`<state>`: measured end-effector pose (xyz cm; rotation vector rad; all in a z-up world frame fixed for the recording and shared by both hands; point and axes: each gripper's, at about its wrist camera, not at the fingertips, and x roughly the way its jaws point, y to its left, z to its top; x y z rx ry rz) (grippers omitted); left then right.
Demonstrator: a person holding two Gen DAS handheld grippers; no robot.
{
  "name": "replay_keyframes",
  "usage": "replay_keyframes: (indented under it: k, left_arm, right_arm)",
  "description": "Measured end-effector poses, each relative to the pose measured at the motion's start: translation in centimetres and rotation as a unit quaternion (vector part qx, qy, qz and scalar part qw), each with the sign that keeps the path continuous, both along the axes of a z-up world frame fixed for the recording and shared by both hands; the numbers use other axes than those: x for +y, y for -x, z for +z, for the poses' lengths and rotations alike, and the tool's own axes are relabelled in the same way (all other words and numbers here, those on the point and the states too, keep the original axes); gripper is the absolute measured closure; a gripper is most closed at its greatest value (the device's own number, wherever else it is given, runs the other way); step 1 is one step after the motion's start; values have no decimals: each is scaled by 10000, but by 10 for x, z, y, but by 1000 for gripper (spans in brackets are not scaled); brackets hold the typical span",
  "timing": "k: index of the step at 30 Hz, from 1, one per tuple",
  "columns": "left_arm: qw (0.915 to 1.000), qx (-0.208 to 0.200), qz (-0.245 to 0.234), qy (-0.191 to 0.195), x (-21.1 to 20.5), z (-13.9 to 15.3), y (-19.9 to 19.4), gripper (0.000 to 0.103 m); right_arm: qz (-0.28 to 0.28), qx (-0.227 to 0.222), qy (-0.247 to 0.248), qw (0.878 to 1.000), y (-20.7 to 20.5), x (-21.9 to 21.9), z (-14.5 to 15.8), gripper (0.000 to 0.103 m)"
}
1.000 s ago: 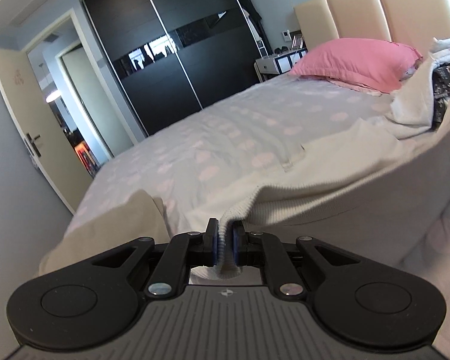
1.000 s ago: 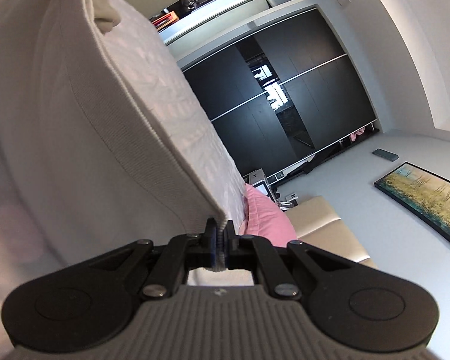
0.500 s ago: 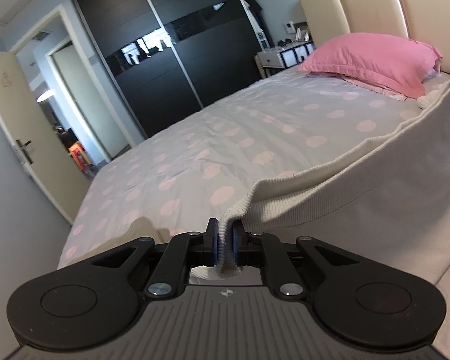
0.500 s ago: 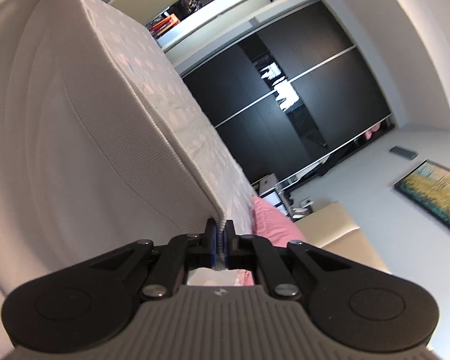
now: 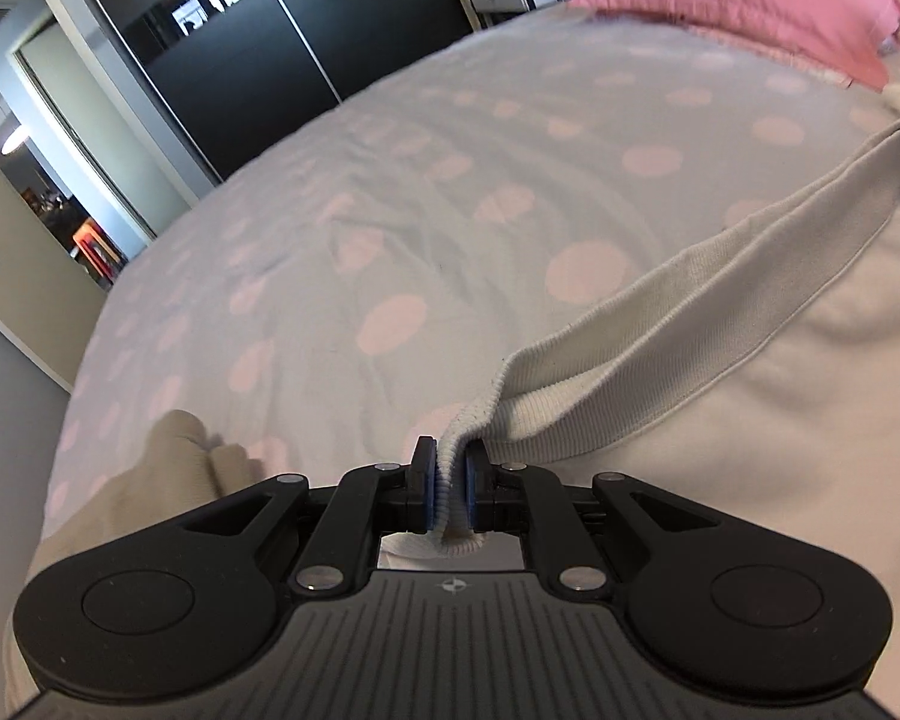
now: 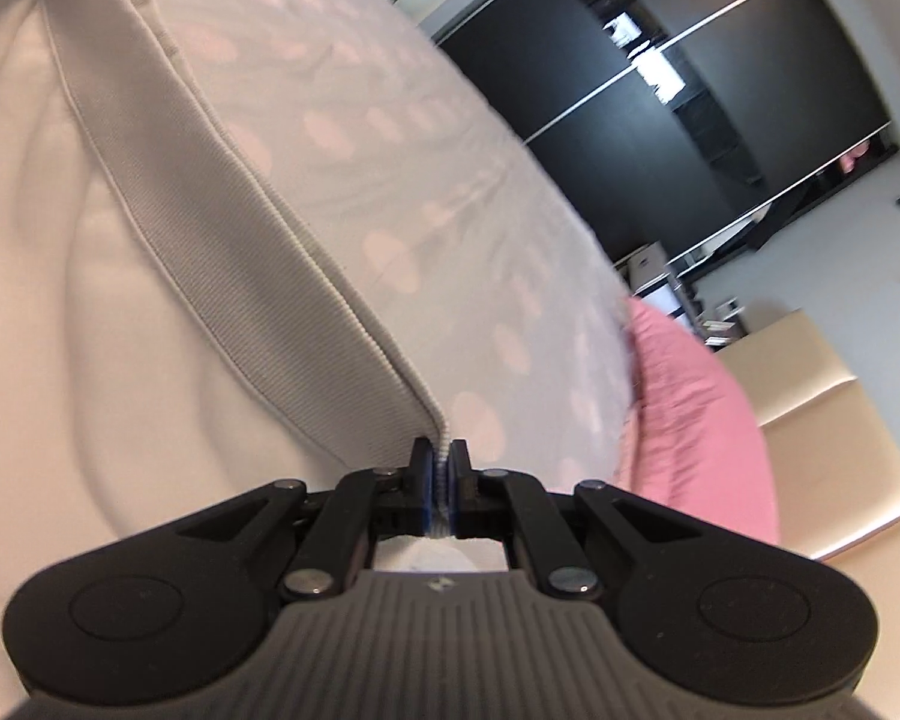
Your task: Fold clothes
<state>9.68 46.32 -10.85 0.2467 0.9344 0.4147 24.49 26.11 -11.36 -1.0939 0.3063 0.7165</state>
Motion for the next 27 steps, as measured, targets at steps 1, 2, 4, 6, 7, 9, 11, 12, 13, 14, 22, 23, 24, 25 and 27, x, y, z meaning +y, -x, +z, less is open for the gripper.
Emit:
replay_keyframes:
  k: [1,2,4,6,7,9,11,12,13,14,22,23,24,25,27]
  left_arm:
    - [10000,33,24,31,3,-5,-4,95]
    - [9999,67,49,61,6,-11,-7,94]
    - [9997,139,125,123,11,-18,-11,92]
    - [9994,180,237,186,16,-23,-14,84]
    - [9991,183,311,219,18,-24,-13,79]
    - [9984,106,489,256,25,-21,-9,78]
    - [9972,23,685,289,32,-16,-3,78]
    - [9966,-8,757,330,36,-14,0,77]
    - [9960,-51,819,367,39,-10,5,77]
    - [9953,-83,884,397,42,-7,11,77]
    - [9818,-443,1287,1322,59,3,73,60]
    - [9790,-509,1316,1474,61,2,81,60]
    - [9758,-575,1344,1626,63,1,88,60]
    - [9724,-640,1371,1776,65,1,96,60]
    - [9698,-725,1382,1876,66,1,100,60]
  right_arm:
    - [-29,49,10,10000,-5,4,-6,98]
    - [-56,92,19,9999,-9,8,-12,97]
    - [-66,96,32,9999,-13,15,-20,97]
    - [-83,132,31,9999,-17,21,-28,97]
    - [-142,199,-2,9997,-20,23,-29,97]
    - [-258,334,-74,9991,-25,27,-30,94]
    - [-362,448,-203,9981,-35,29,-28,88]
    - [-415,433,-265,9978,-38,30,-27,79]
    - [-460,371,-336,9977,-39,28,-25,73]
    - [-507,326,-404,9974,-40,26,-22,65]
    - [-1026,1156,-982,9831,-47,-20,4,64]
    - [-1107,1380,-1077,9783,-48,-29,5,64]
    - [-1195,1612,-1186,9725,-49,-37,5,64]
    - [-1277,1846,-1301,9658,-50,-45,5,64]
    - [-1400,2323,-1587,9493,-54,-60,4,64]
